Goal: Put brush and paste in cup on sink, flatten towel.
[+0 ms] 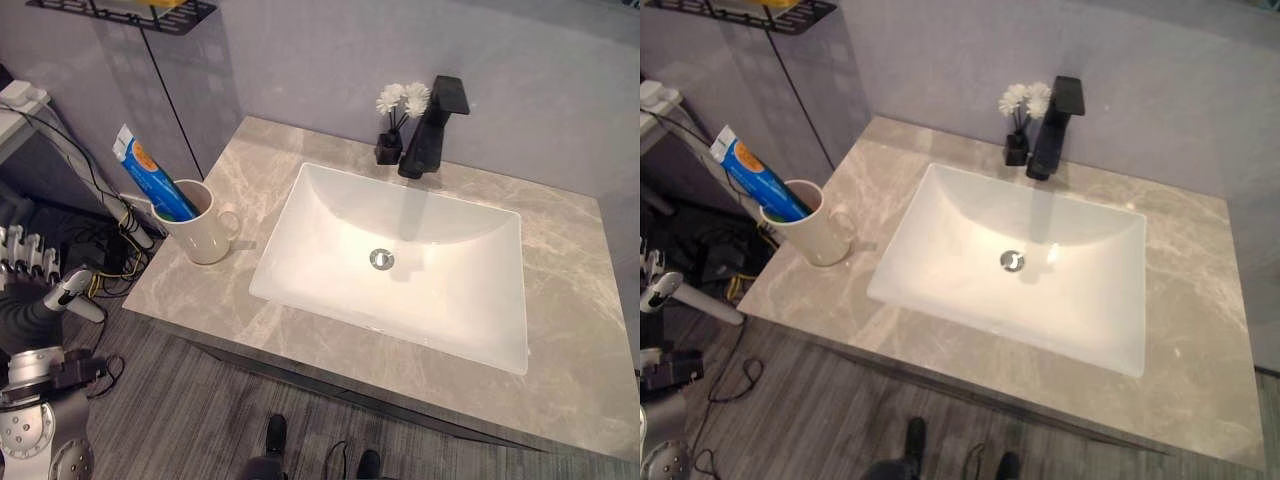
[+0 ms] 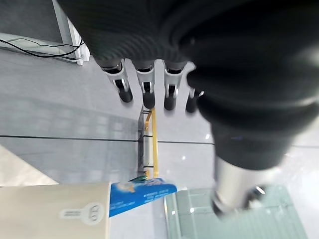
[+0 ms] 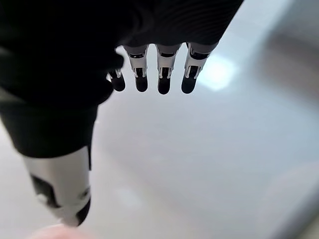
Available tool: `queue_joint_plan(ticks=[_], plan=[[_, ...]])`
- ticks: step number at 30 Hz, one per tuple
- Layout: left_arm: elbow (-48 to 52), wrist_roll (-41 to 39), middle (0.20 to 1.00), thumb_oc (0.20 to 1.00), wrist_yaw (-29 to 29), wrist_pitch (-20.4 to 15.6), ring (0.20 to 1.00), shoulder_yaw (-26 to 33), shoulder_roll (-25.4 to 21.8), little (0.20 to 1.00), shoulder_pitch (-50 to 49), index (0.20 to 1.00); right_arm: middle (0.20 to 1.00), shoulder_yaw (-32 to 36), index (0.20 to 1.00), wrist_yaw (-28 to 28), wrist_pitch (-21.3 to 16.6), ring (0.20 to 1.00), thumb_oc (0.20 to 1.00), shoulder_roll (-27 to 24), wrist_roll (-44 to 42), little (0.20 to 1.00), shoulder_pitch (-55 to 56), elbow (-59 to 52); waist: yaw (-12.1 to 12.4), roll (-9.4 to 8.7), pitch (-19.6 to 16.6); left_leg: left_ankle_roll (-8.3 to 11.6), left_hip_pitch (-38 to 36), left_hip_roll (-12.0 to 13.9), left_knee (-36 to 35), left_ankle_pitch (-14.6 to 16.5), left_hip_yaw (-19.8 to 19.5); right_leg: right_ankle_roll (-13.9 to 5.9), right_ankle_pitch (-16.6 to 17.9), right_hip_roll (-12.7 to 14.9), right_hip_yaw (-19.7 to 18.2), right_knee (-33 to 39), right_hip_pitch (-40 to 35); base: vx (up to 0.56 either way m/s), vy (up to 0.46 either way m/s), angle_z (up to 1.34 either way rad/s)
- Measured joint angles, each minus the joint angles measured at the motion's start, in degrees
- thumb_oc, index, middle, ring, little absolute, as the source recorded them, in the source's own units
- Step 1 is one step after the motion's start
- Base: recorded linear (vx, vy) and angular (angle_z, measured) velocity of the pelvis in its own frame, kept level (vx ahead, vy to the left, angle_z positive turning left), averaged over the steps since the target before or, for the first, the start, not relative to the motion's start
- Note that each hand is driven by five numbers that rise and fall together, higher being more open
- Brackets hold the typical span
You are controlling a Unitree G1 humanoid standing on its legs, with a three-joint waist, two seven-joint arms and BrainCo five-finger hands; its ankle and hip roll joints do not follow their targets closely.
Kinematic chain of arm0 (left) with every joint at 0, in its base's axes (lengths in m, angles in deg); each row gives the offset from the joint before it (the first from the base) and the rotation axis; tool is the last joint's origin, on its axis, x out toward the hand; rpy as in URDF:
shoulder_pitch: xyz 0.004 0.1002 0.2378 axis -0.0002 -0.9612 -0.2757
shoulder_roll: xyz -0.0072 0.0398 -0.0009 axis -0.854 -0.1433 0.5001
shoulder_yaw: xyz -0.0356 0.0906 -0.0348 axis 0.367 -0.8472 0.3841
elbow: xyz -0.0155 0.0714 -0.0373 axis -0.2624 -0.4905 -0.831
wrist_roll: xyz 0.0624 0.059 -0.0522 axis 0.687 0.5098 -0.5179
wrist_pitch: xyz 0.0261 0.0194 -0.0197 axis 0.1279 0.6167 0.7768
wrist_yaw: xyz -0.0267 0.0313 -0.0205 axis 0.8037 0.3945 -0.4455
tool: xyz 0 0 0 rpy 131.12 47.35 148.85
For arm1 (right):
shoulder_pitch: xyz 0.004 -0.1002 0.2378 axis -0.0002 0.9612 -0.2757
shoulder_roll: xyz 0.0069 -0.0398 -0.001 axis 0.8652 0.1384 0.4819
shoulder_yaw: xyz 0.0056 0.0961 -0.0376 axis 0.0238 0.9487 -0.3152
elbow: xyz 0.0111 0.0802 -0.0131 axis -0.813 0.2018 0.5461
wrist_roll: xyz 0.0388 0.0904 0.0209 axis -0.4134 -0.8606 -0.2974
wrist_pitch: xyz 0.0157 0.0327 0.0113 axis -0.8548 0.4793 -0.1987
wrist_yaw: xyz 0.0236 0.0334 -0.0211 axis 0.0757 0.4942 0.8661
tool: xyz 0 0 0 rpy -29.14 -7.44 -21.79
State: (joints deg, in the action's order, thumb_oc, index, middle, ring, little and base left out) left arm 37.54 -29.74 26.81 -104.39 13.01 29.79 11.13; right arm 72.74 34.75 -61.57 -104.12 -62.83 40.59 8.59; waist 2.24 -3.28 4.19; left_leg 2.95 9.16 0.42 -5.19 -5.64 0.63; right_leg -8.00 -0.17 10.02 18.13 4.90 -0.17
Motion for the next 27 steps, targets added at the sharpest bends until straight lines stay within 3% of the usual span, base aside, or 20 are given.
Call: queue_joint_plan(ticks=[2,7,8,10,13,15,17,19,20,21,27], plan=[[-0.9,-1.2,0.2,0.2,-0.9,0.3,0.2,-0.3,0.0,0.2,-0.8,0.2,1.0,-1.2,1.0,2.8,0.0,1.0,1.0,0.5,-4.7,1.0,0.7,7.1,-0.1,1.07,-0.4,-0.01,-0.1,0.0,0.0,0.0,0.0,-0.03,0.0,0.0,0.0,0.0,-0.1,0.0,0.0,0.0],[-1.2,-2.5,0.2,0.2,-2.7,1.3,0.2,-0.8,-0.1,0.2,-1.6,0.2,1.0,-8.0,1.0,10.0,0.0,1.0,1.0,4.3,-10.7,1.0,1.7,17.0,0.0,2.15,-0.6,0.01,-0.1,0.1,0.0,0.0,-0.2,-0.06,0.1,-0.1,0.1,0.0,-0.3,-0.02,-0.007,0.02],[-1.7,-4.2,0.2,0.2,-3.9,1.8,0.2,-1.8,-0.5,0.2,-1.9,0.2,1.0,-11.6,1.0,13.9,1.1,1.0,1.0,6.4,-12.7,1.0,1.1,21.4,0.1,2.14,-0.4,0.04,-0.2,0.1,0.0,-0.1,-0.4,-0.06,0.1,-0.1,0.5,0.0,-0.5,-0.07,-0.004,0.11],[-2.4,-6.2,0.2,0.2,-6.9,4.2,0.2,-4.8,-5.4,0.2,-3.4,0.2,1.0,-19.2,1.0,20.2,3.1,1.0,1.0,10.0,-16.1,1.0,0.6,23.3,0.2,2.52,0.1,-0.02,-0.3,0.1,0.0,-0.2,-0.8,-0.05,0.1,-0.1,1.0,0.0,-0.8,-0.06,-0.007,0.11],[-3.7,-9.2,0.2,0.2,-12.2,7.9,0.2,-5.3,-9.2,0.2,-5.6,0.2,1.0,-28.3,1.0,28.6,5.9,1.0,1.0,13.0,-13.0,1.0,0.6,19.3,0.1,3.32,1.3,-0.01,-0.3,-0.1,0.0,-0.2,-0.7,-0.18,0.2,0.0,0.9,0.0,-0.8,-0.06,0.001,-0.02],[-4.4,-11.1,0.2,0.2,-15.4,10.0,0.2,-4.9,-11.4,0.2,-9.2,0.2,1.0,-39.8,1.0,33.2,5.9,1.0,1.0,13.1,-3.3,1.0,4.4,5.2,-0.2,3.94,2.3,-0.03,-0.3,0.0,0.0,-0.3,-0.1,-0.18,0.5,0.0,0.0,0.0,-0.4,-0.02,0.012,-0.15],[-4.7,-11.1,0.2,0.2,-17.2,11.5,0.2,-5.0,-13.6,0.2,-12.6,0.2,1.0,-45.4,1.0,35.0,4.4,1.0,1.0,11.8,4.6,1.0,5.5,-3.6,-0.3,4.49,2.7,-0.06,-0.2,0.1,0.0,-0.3,0.2,-0.17,0.6,0.0,-0.3,0.0,-0.1,0.02,-0.004,-0.1],[-4.6,-11.0,0.2,0.2,-18.0,11.6,0.2,-4.8,-14.3,0.2,-13.5,0.2,1.0,-49.5,1.0,35.3,5.5,1.0,1.0,10.0,9.1,1.0,5.2,-8.4,0.3,4.91,2.9,-0.05,-0.2,0.1,0.0,-0.3,0.2,-0.15,0.6,0.0,-0.3,0.0,-0.1,0.0,0.0,0.0],[-4.5,-9.8,0.2,0.2,-18.1,11.5,0.2,-5.0,-18.3,0.2,-14.9,0.2,1.0,-51.4,1.0,36.2,7.6,1.0,1.0,8.1,12.9,1.0,6.3,-14.1,0.9,5.57,3.6,-0.06,-0.1,0.2,0.0,-0.3,0.2,-0.15,0.6,0.0,-0.3,0.0,0.0,0.0,0.0,0.0],[-4.4,-9.8,0.2,0.2,-18.1,11.4,0.2,-4.9,-19.3,0.2,-15.2,0.2,1.0,-51.2,1.0,36.2,7.3,1.0,1.0,7.8,13.7,1.0,6.8,-14.7,0.9,5.88,3.9,-0.07,-0.1,0.2,0.0,-0.3,0.3,-0.15,0.6,0.1,-0.4,0.0,0.0,0.03,0.014,-0.04],[-2.5,-7.6,0.2,0.2,-18.0,11.1,0.2,-5.1,-20.1,0.2,-15.7,0.2,1.0,-52.4,1.0,37.7,5.6,1.0,1.0,7.3,17.0,1.0,7.2,-17.9,0.5,7.57,5.1,-0.17,-0.7,0.2,0.0,-0.2,1.9,-0.26,0.7,0.2,-1.9,0.0,0.3,0.02,0.013,-0.13]])
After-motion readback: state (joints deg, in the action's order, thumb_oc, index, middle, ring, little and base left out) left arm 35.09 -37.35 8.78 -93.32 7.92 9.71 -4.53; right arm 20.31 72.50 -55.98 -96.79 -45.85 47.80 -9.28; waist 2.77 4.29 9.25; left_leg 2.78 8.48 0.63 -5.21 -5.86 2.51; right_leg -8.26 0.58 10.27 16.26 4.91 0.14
